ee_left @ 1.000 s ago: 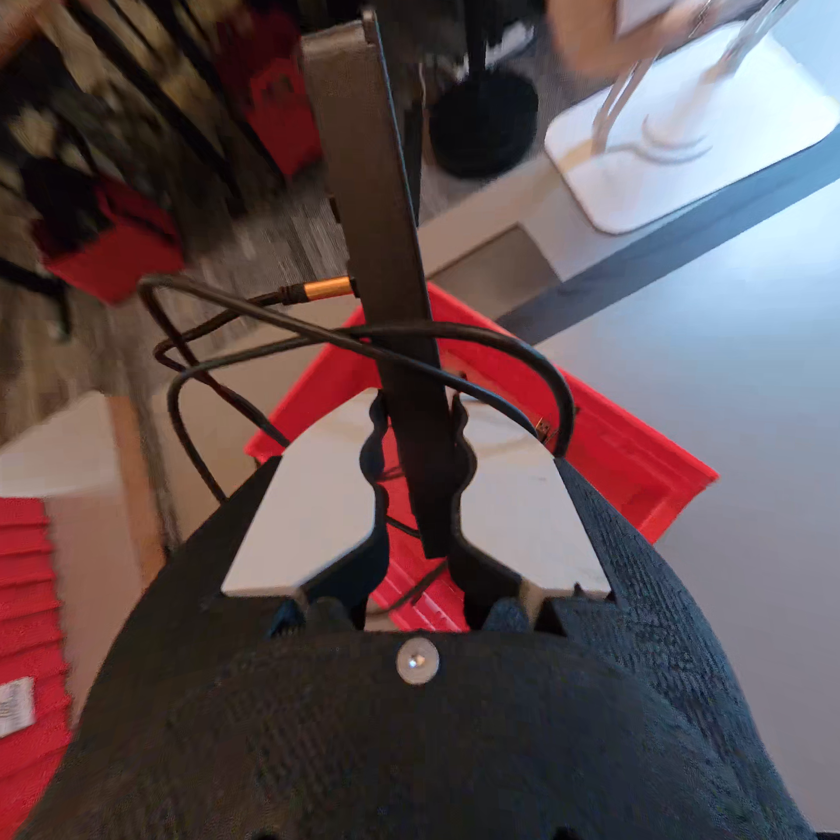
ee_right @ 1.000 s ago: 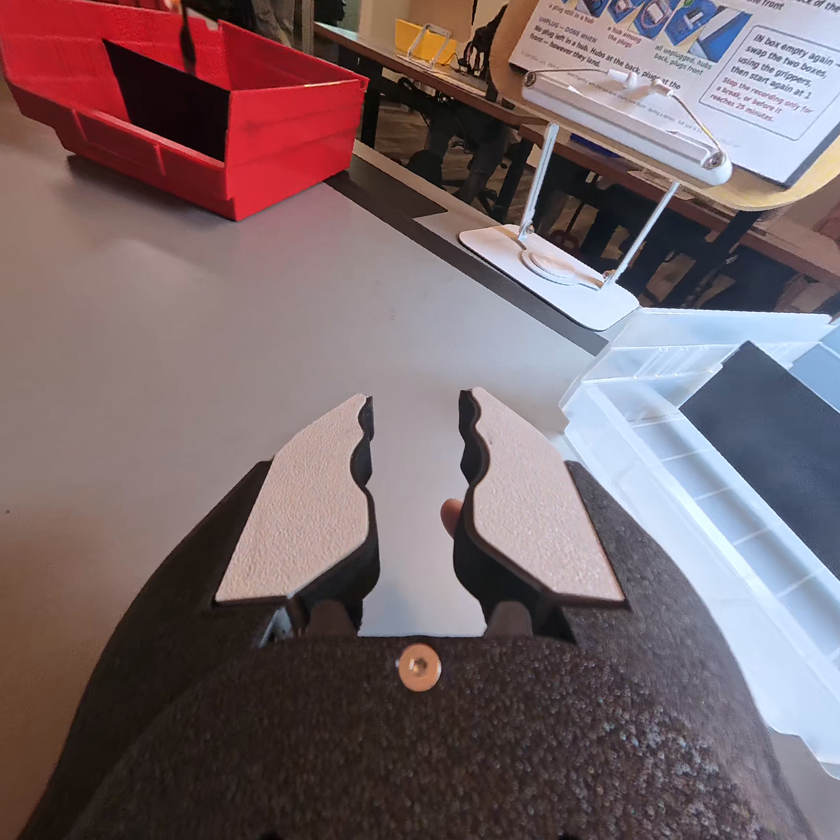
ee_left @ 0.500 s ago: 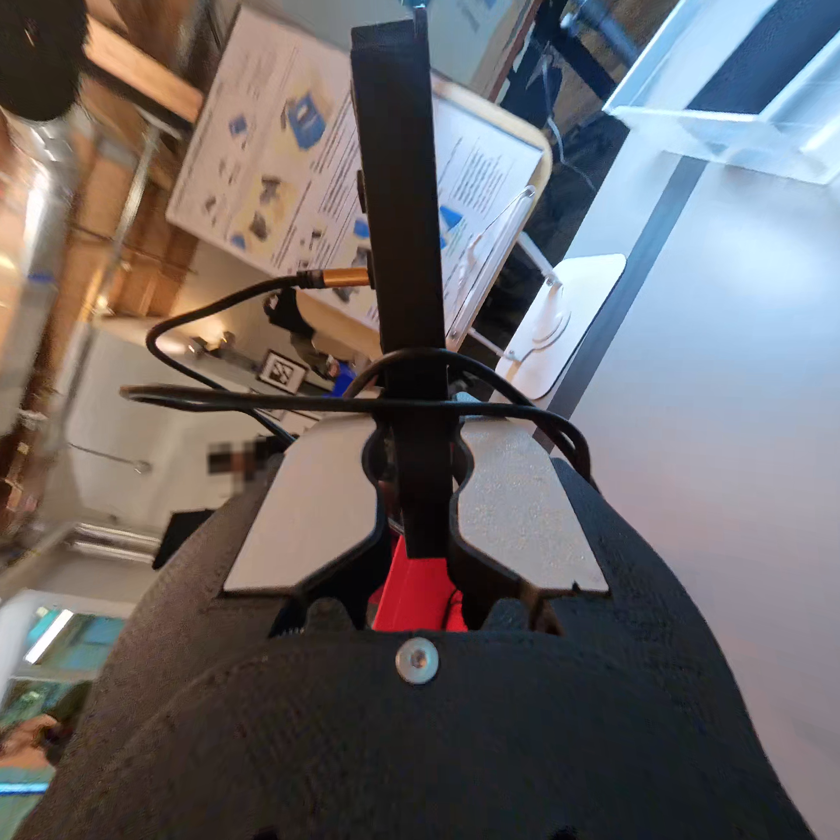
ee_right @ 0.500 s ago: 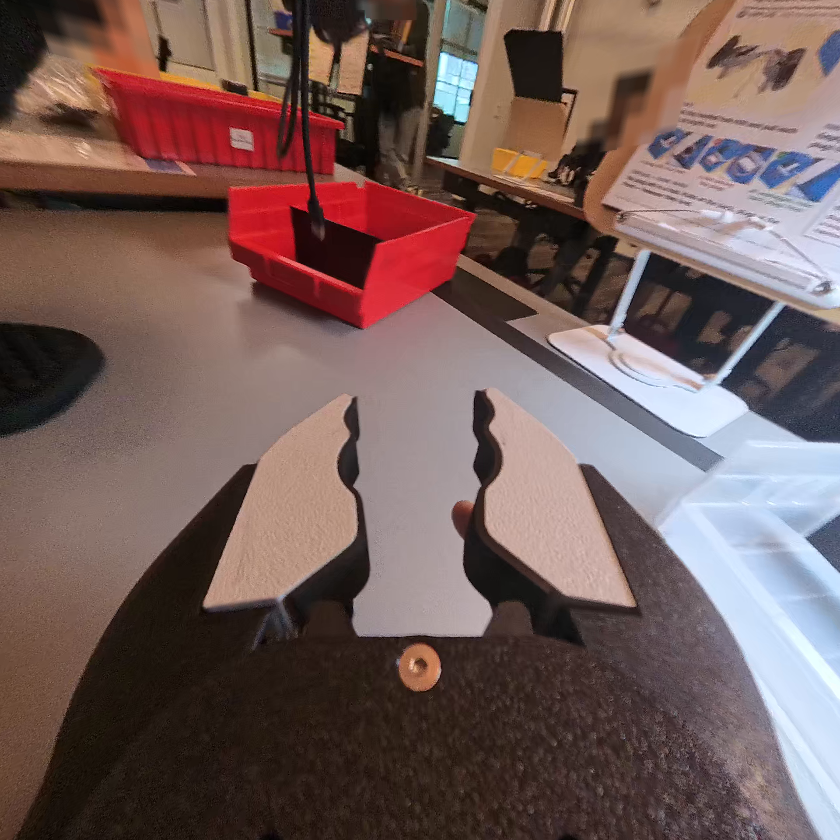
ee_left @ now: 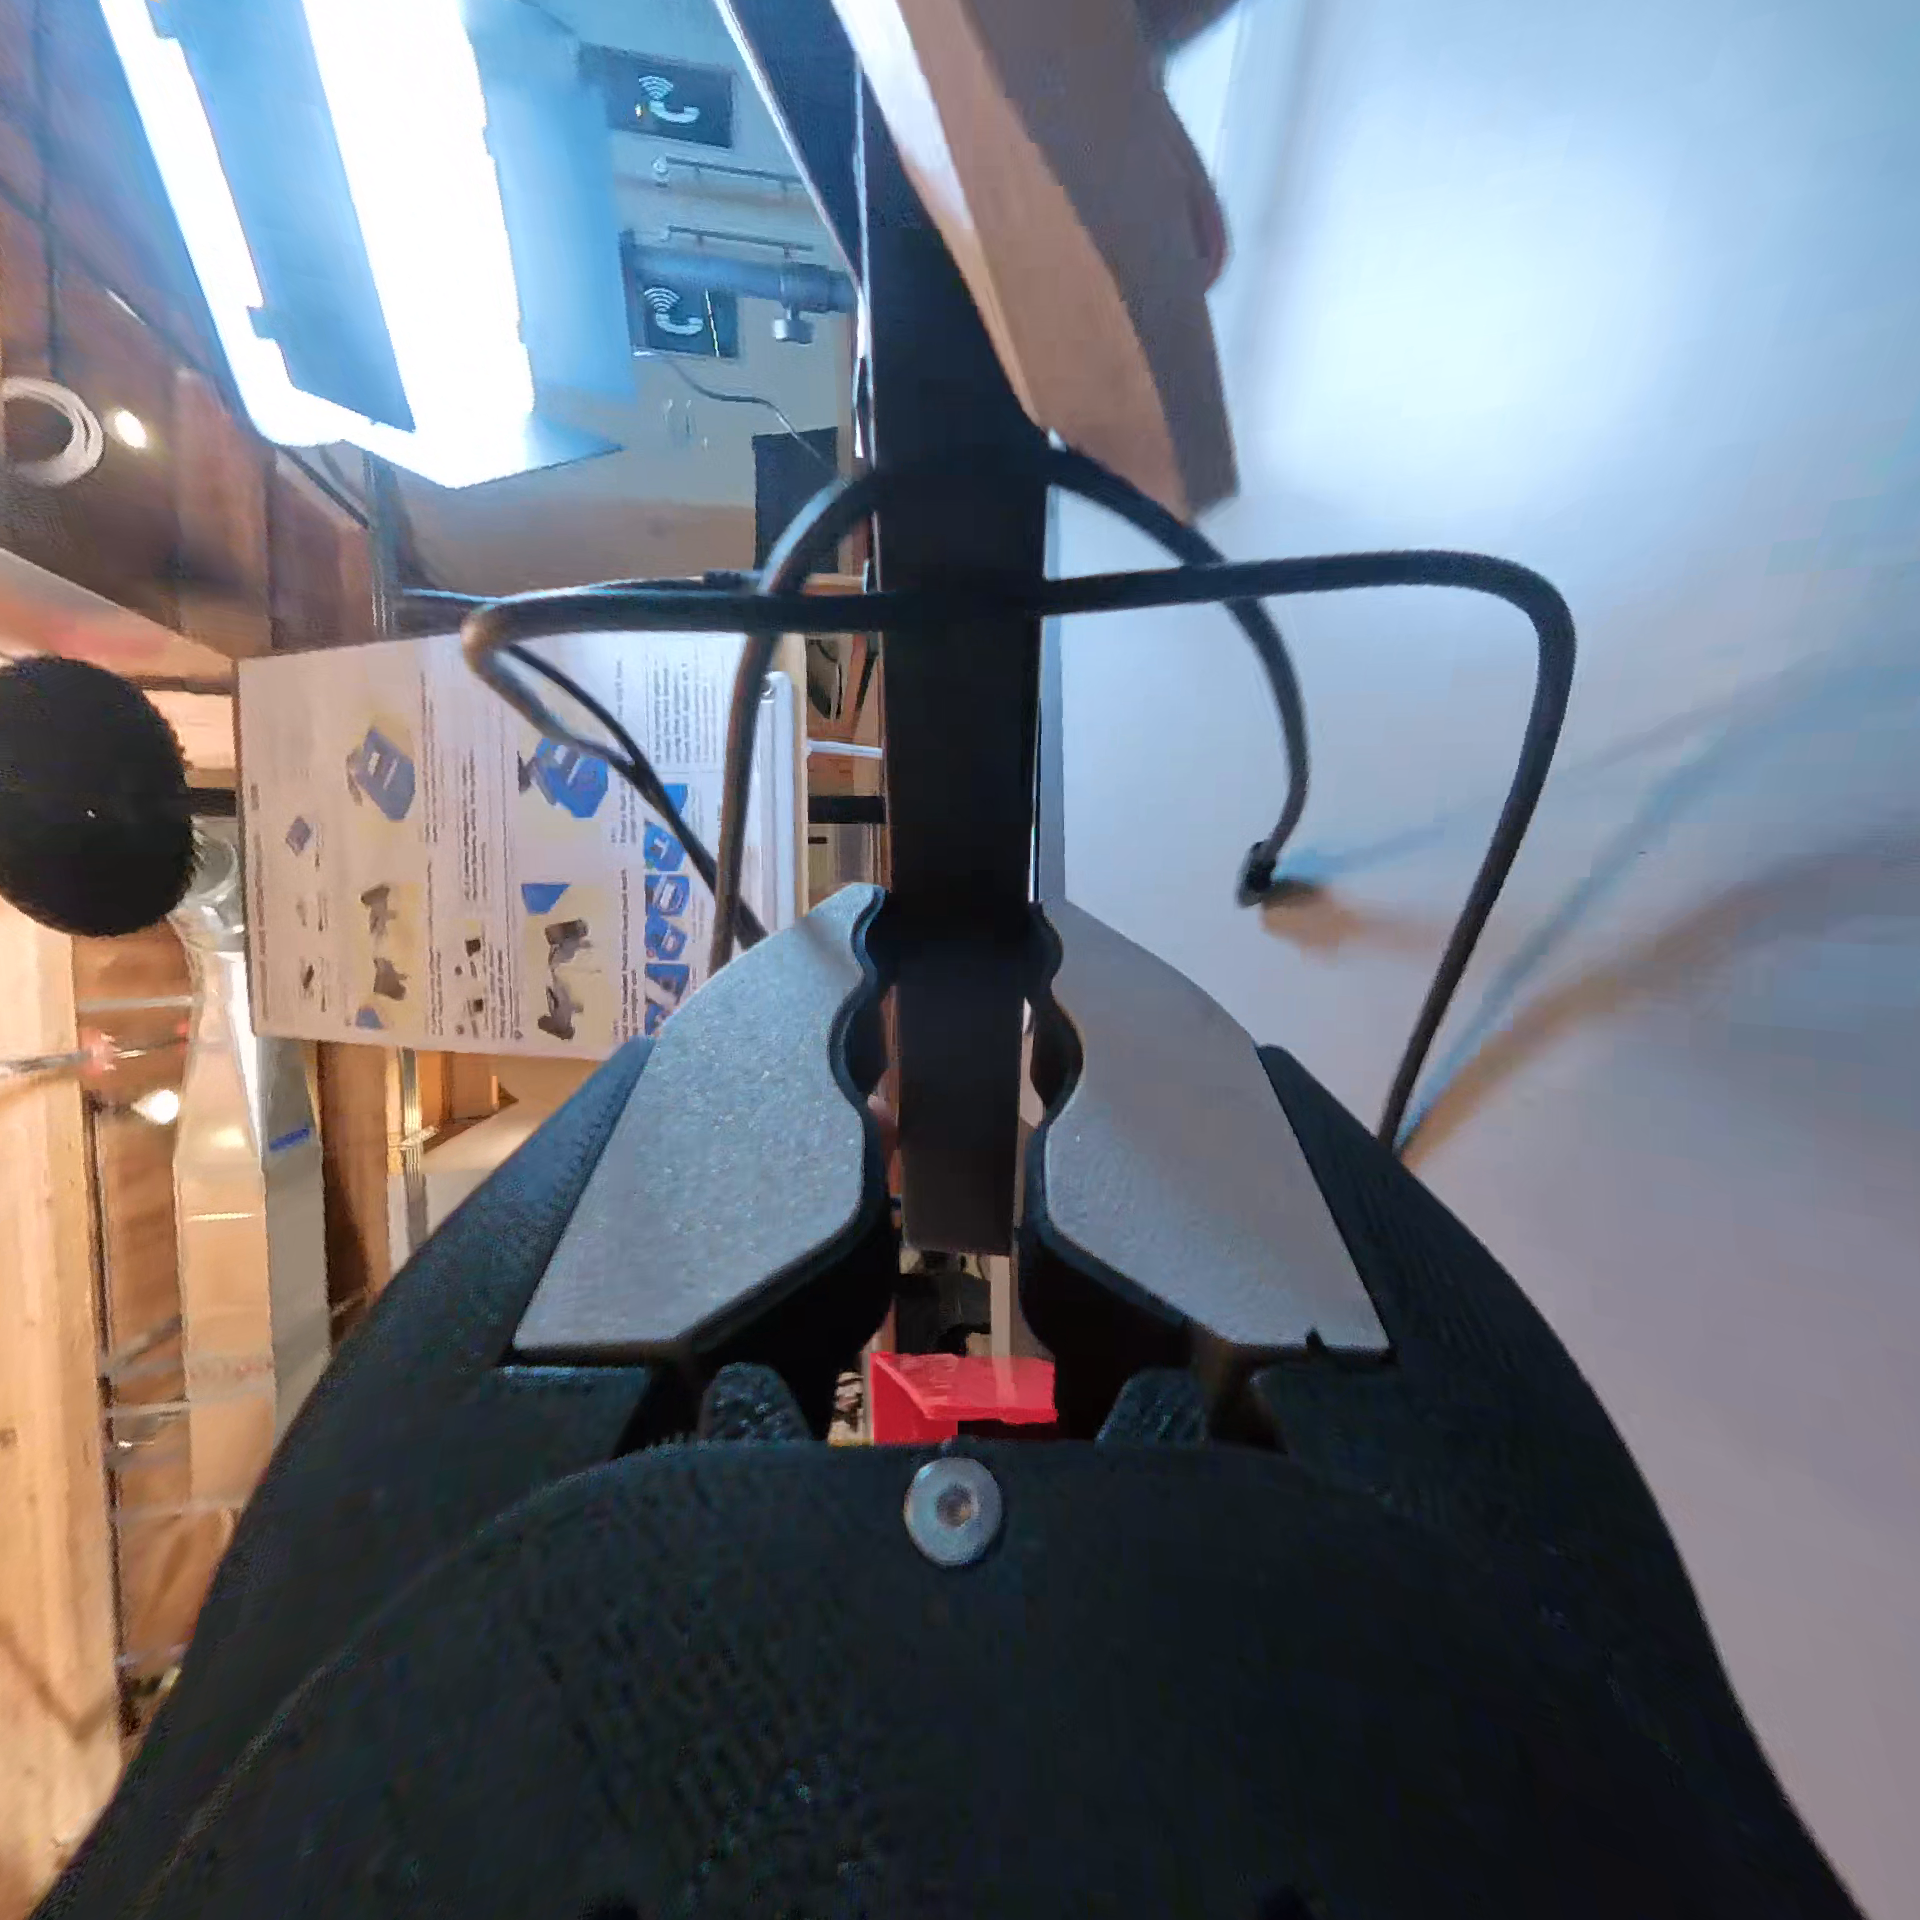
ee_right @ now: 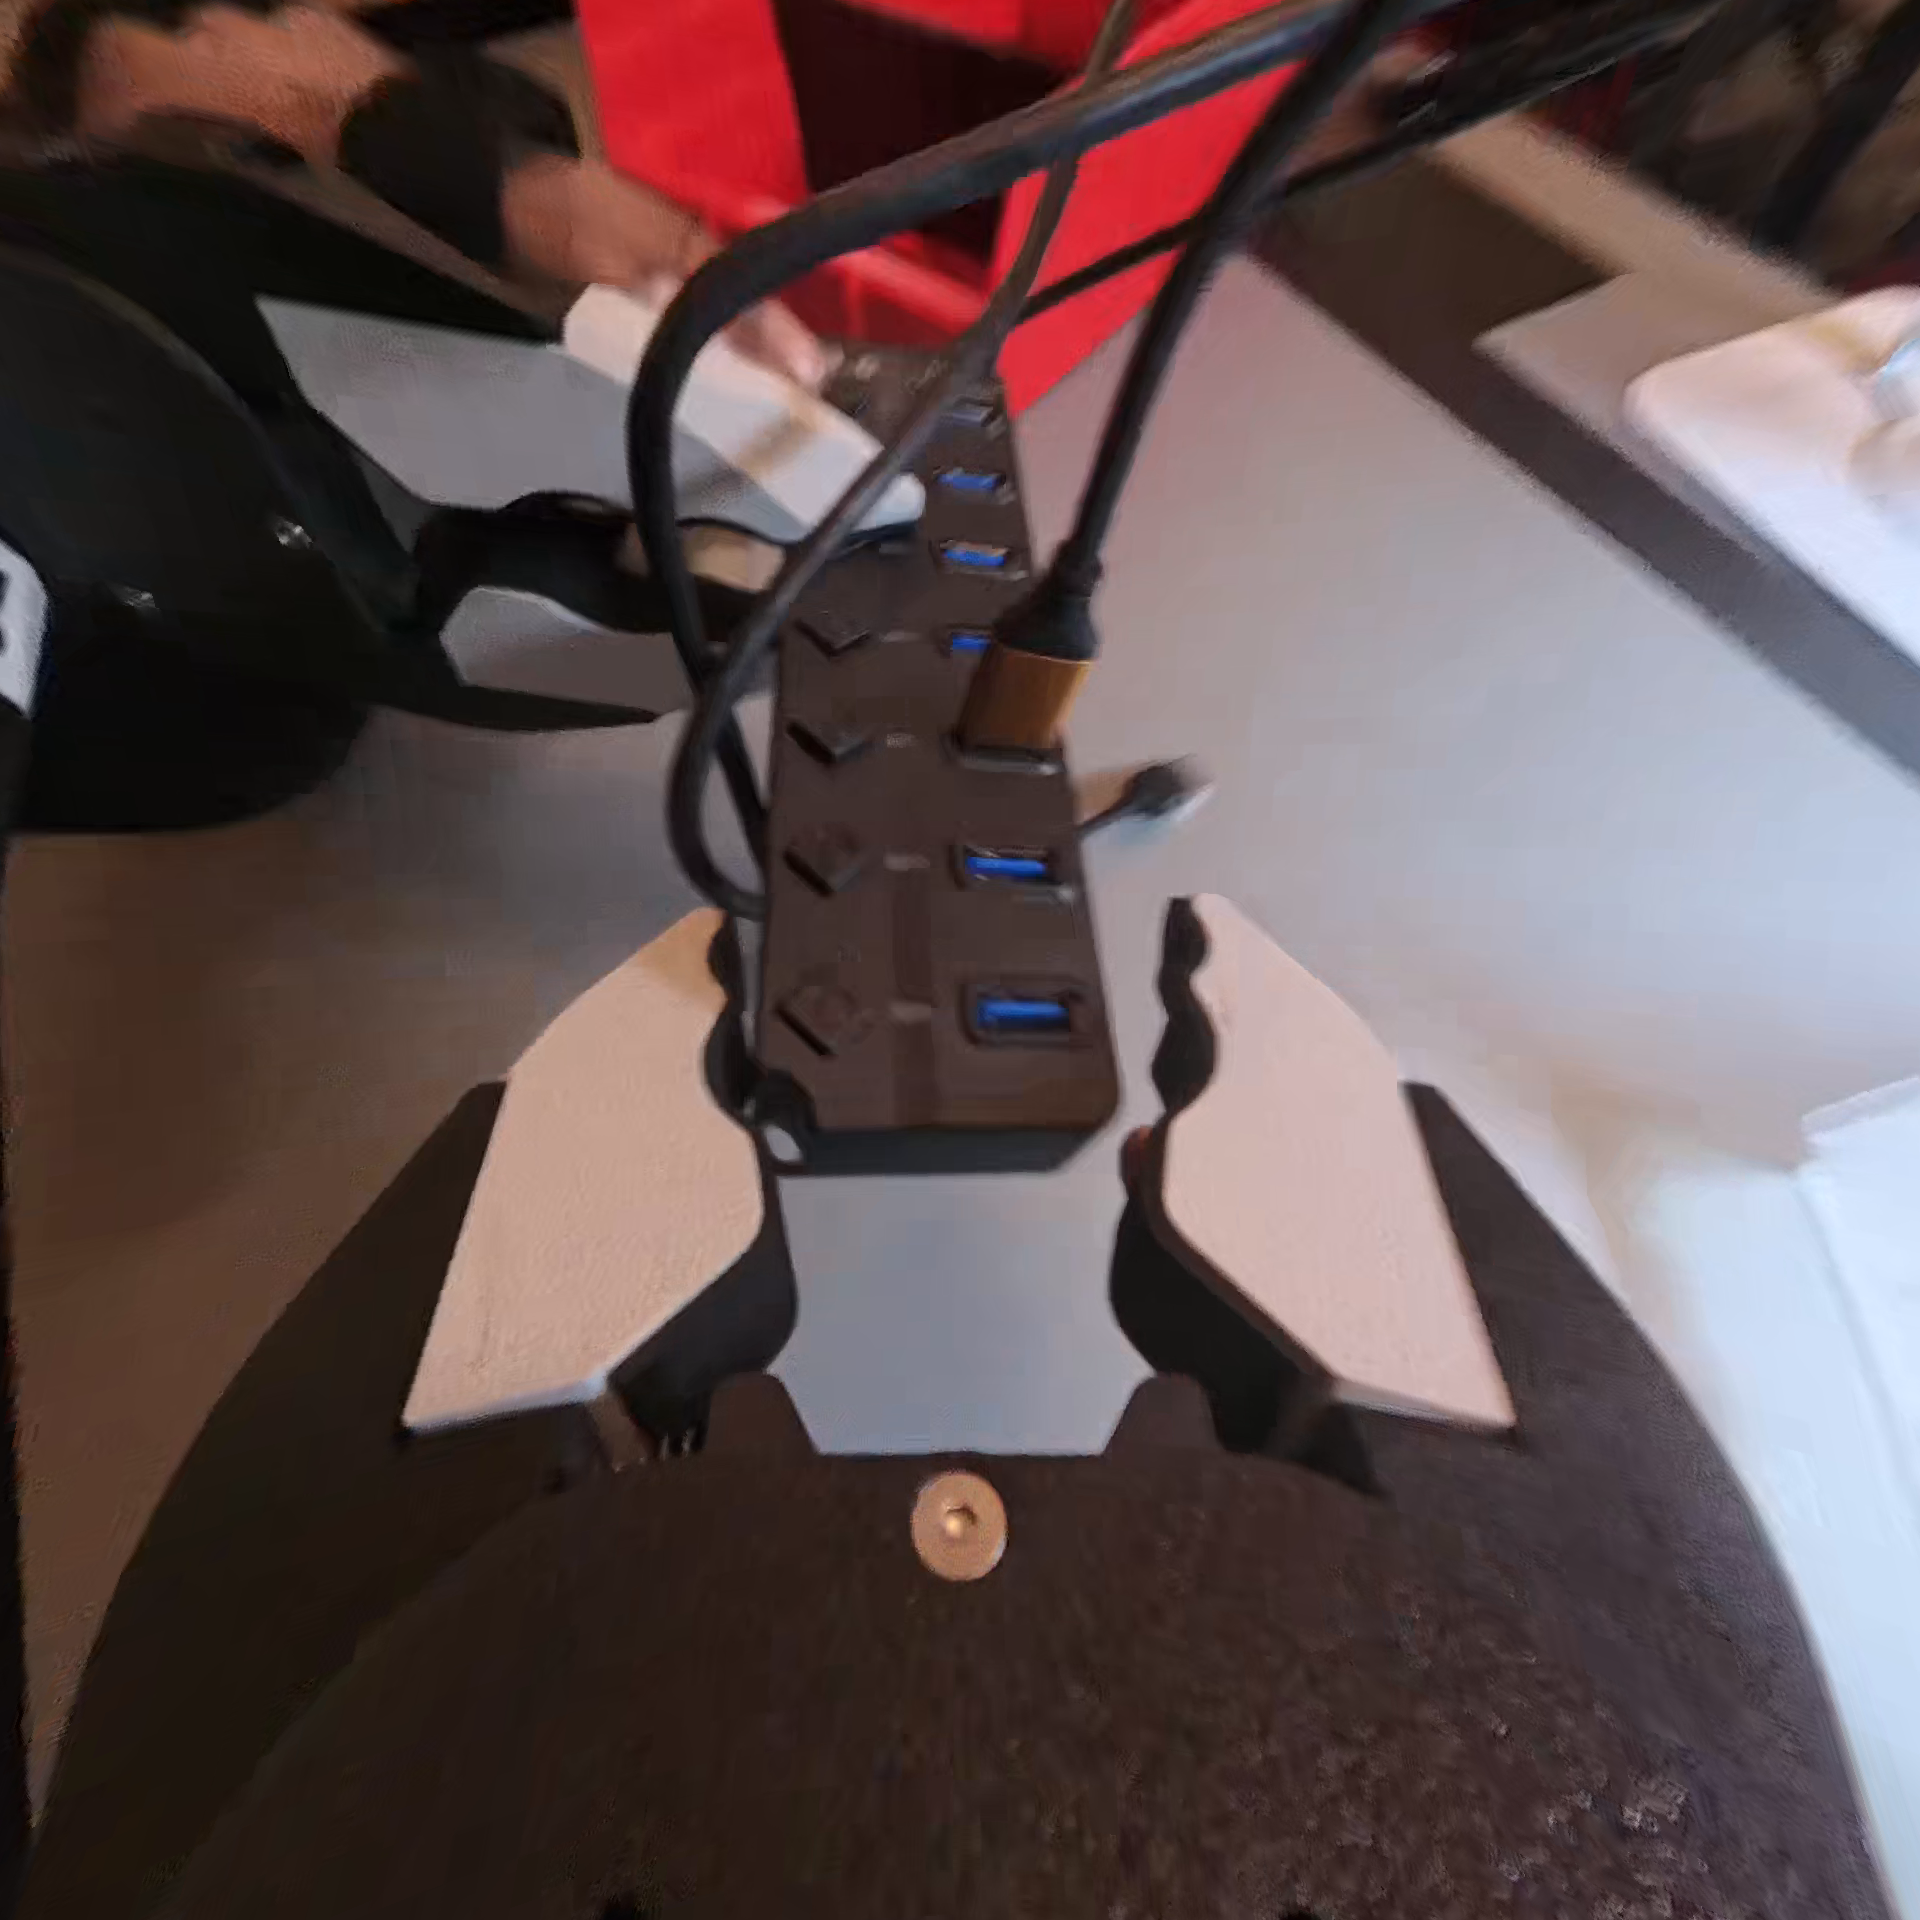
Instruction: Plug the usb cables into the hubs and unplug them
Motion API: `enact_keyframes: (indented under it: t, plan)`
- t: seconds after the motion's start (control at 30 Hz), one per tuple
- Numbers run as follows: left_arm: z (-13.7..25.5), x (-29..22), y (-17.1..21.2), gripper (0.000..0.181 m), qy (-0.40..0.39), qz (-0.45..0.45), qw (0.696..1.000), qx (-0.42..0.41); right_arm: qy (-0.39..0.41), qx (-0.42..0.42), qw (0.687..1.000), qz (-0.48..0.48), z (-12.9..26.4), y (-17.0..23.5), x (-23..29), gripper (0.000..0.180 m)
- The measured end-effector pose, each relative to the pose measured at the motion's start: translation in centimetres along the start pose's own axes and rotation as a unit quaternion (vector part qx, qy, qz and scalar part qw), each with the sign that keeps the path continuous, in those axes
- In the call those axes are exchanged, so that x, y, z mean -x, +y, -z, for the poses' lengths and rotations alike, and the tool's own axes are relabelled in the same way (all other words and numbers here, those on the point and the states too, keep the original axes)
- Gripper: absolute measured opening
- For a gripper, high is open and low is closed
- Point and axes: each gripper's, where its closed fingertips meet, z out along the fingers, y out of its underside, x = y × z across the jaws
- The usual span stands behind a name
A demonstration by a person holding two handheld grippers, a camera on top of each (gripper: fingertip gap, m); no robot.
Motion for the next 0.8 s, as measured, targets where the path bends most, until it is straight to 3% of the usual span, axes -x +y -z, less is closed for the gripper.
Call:
enact_keyframes:
  t: [0.03,0.27,0.47,0.67,0.8]
  plan:
    - [-0.2,-0.5,0.2,0.023,0.005,-0.01,1.0,0.009,-0.016,0.006,1.0,-0.009,-0.7,0.6,0.5,0.067]
    - [-0.6,-2.4,1.3,0.026,0.06,0.051,0.997,0.009,-0.064,-0.056,0.991,-0.105,-2.2,0.8,0.9,0.066]
    - [0.8,-2.0,1.2,0.042,0.089,0.128,0.988,-0.008,-0.134,-0.132,0.944,-0.27,-0.7,-0.6,-0.3,0.065]
    - [2.4,0.5,0.0,0.04,0.083,0.206,0.974,-0.049,-0.12,-0.148,0.927,-0.324,0.2,0.0,-2.1,0.064]
    - [3.5,0.9,-3.5,0.042,0.123,0.281,0.946,-0.104,-0.069,-0.146,0.944,-0.289,1.0,-0.7,-3.2,0.065]
